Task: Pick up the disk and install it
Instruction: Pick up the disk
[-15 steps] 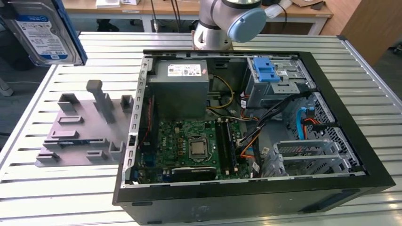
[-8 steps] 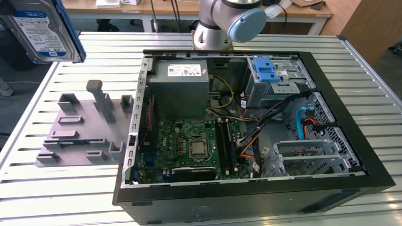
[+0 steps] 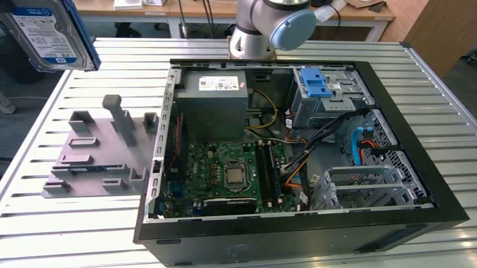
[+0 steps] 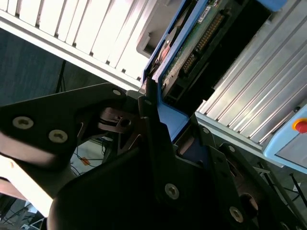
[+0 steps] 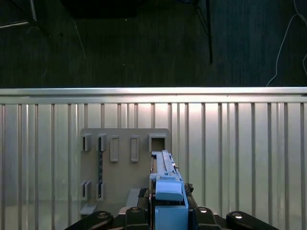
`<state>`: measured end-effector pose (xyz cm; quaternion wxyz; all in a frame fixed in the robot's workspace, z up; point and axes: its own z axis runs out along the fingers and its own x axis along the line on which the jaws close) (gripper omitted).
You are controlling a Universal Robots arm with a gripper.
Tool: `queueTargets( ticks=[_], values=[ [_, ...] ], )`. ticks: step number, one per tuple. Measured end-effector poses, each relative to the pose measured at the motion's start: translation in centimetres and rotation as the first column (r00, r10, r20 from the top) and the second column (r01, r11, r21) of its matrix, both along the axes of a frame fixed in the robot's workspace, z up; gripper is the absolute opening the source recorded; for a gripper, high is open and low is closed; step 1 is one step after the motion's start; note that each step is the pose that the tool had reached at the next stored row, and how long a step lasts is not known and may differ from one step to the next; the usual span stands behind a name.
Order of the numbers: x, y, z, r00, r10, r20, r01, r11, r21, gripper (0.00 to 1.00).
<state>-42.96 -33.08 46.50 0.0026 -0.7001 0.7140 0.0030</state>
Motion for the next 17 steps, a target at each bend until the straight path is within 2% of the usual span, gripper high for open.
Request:
queueTargets(
  ticks=[9, 17],
  values=[
    [-0.01, 0.0, 0.91, 1.0, 0.0, -0.0001, 0.0, 1.0, 0.0, 0.36],
    [-0.01, 0.0, 1.02, 1.0, 0.0, 0.0, 0.0, 1.0, 0.0, 0.36]
  ],
)
